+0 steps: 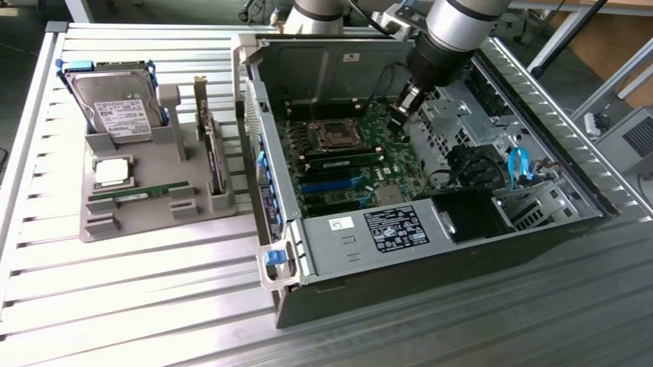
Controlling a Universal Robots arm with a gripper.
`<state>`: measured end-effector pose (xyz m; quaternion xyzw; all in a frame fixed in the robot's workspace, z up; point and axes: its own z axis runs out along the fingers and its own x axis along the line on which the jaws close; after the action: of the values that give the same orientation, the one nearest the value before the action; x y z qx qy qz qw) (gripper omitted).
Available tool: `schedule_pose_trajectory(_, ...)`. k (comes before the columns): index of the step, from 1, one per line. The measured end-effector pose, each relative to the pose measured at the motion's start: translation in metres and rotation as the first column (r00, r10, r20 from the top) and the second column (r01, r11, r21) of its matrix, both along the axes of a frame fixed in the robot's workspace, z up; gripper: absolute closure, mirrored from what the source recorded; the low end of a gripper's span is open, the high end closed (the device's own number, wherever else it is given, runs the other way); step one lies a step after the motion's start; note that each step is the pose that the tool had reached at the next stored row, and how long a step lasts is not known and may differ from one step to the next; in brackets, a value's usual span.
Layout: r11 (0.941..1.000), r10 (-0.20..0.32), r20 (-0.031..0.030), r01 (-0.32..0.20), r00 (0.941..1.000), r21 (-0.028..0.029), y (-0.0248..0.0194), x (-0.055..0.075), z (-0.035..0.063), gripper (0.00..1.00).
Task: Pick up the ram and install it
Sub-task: 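Press down the ram until it locks into place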
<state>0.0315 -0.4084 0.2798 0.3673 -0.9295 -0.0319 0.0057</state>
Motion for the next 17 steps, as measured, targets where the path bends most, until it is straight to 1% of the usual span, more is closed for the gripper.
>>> schedule_pose_trajectory(1, 0.9998, -0.022, 0.0000, 0.022, 0.9998, 0.0001, 0.0000, 0.0000, -0.0002, 0.91)
schedule_pose_trajectory(6, 0.9973, -0.074, 0.0000, 0.074, 0.9973, 0.0001, 0.0000, 0.0000, -0.0006, 0.91)
schedule_pose_trajectory(7, 0.9952, -0.098, 0.0000, 0.098, 0.9952, 0.0001, 0.0000, 0.0000, -0.0008, 0.91)
schedule_pose_trajectory(8, 0.9916, -0.129, 0.0000, 0.129, 0.9916, 0.0000, 0.0000, 0.0000, -0.0011, 0.91)
schedule_pose_trajectory(9, 0.9887, -0.150, 0.0000, 0.150, 0.9887, 0.0001, 0.0000, 0.0000, -0.0013, 0.91)
schedule_pose_trajectory(11, 0.9799, -0.199, 0.0000, 0.199, 0.9799, 0.0001, 0.0000, 0.0000, -0.0018, 0.91)
schedule_pose_trajectory(12, 0.9735, -0.229, 0.0000, 0.229, 0.9735, 0.0001, 0.0000, 0.0000, -0.0021, 0.91)
schedule_pose_trajectory(13, 0.9699, -0.243, 0.0000, 0.243, 0.9699, 0.0001, 0.0000, 0.0000, -0.0022, 0.91)
schedule_pose_trajectory(15, 0.9594, -0.282, 0.0000, 0.282, 0.9594, 0.0000, 0.0000, 0.0000, -0.0026, 0.91)
schedule_pose_trajectory(16, 0.9520, -0.306, 0.0000, 0.306, 0.9520, 0.0000, 0.0000, 0.0000, -0.0028, 0.91)
schedule_pose_trajectory(17, 0.9419, -0.336, 0.0000, 0.336, 0.9419, 0.0001, 0.0000, 0.0000, -0.0032, 0.91)
